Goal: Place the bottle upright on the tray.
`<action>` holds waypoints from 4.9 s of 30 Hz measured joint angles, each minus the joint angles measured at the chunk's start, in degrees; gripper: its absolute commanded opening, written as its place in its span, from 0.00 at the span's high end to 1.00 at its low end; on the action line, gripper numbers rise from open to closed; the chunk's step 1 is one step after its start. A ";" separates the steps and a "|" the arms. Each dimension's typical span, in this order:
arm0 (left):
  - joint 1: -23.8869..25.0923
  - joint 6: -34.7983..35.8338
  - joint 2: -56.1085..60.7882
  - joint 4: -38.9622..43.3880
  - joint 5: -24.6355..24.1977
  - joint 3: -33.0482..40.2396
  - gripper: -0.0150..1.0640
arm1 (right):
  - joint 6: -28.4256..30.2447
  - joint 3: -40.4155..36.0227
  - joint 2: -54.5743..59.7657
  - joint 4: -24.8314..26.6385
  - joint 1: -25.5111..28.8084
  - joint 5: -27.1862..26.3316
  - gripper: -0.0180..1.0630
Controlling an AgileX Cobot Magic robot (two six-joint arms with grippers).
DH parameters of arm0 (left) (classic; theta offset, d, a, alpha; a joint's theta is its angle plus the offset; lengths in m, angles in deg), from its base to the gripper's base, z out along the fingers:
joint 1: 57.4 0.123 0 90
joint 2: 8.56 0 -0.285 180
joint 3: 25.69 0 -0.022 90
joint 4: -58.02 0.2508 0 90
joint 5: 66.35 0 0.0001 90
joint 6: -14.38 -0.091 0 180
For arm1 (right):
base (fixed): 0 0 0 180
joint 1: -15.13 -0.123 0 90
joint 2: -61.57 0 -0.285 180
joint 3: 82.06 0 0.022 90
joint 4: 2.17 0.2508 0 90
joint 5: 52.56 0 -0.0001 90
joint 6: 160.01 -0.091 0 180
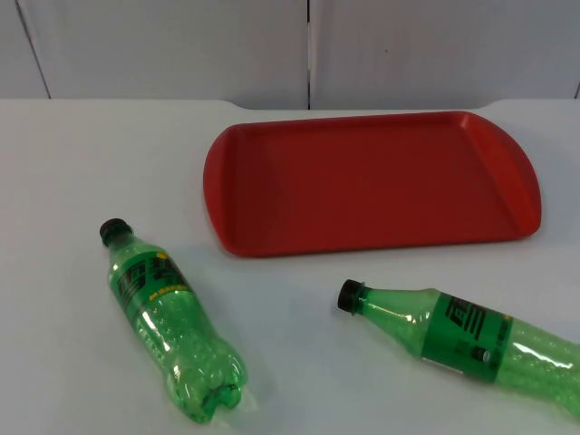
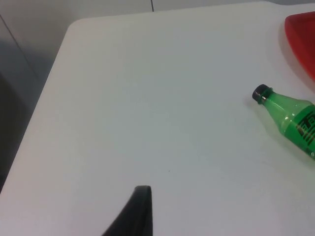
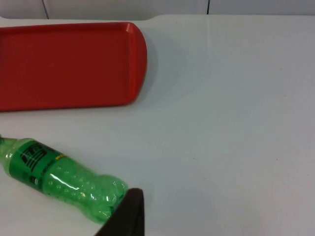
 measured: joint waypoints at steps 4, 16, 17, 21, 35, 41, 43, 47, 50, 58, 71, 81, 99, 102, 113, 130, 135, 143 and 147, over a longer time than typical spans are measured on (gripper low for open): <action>0.00 0.00 0.00 -0.31 0.00 0.00 0.01 | 0.00 0.00 0.00 0.00 0.00 0.00 0.01; 0.00 0.00 0.00 -2.79 0.00 -0.29 0.01 | 0.00 0.00 0.00 0.00 0.00 0.00 0.01; 0.00 0.00 0.00 -3.03 -0.09 -0.92 0.01 | 0.00 0.00 0.00 0.00 0.00 0.00 0.01; 0.00 0.00 -2.09 -3.15 0.16 -3.85 0.01 | 0.00 0.00 0.00 0.00 0.00 0.00 0.01; 0.00 0.00 -16.93 -5.15 0.79 -13.65 0.01 | 0.00 0.00 0.00 0.00 0.00 0.00 0.01; 0.00 0.00 -22.80 -9.79 0.90 -15.69 0.01 | 0.00 0.00 0.00 0.00 0.00 0.00 0.01; 0.00 0.00 -24.19 -11.00 0.90 -15.94 0.01 | 0.00 0.00 0.00 0.00 0.00 0.00 0.01; 0.00 0.00 -29.29 -15.24 0.90 -17.46 0.01 | 0.00 0.00 0.00 0.00 0.00 0.00 0.01; 0.00 0.00 -31.35 -16.98 0.98 -17.95 0.01 | 0.00 0.00 0.00 0.00 0.00 0.00 0.01; 0.00 0.00 -37.81 -22.43 1.26 -18.75 0.01 | 0.13 0.00 0.00 0.00 0.00 0.00 0.01; 0.00 0.78 -46.42 -28.37 1.39 -18.75 0.01 | 0.13 0.00 0.00 0.00 0.00 0.00 0.01; 0.00 4.70 -53.30 -28.63 1.92 -18.75 0.01 | 0.13 0.00 0.00 0.00 0.00 0.00 0.01; -19.42 29.81 -66.29 -11.40 4.83 -29.36 0.01 | 0.13 0.00 0.00 0.00 0.00 0.00 0.01; -23.04 36.01 -69.43 -6.72 4.72 -30.34 0.01 | 0.13 0.00 0.00 0.00 0.00 0.00 0.01; -32.82 44.48 -85.25 -3.01 7.43 -34.74 0.01 | 0.13 0.00 0.00 0.00 0.00 0.00 0.01; -33.33 55.54 -99.06 3.71 12.06 -34.77 0.01 | 0.13 0.00 0.00 0.00 0.00 0.00 0.01; -33.33 56.35 -101.30 3.29 15.17 -34.77 0.01 | 0.13 0.00 0.00 0.00 0.00 0.00 0.01; -31.50 59.01 -103.65 3.08 18.84 -34.77 0.01 | 0.13 0.00 0.00 0.00 0.00 0.00 0.01; -27.52 58.14 -104.02 2.85 18.84 -34.77 0.01 | 0.13 0.00 0.00 0.00 0.00 0.00 0.01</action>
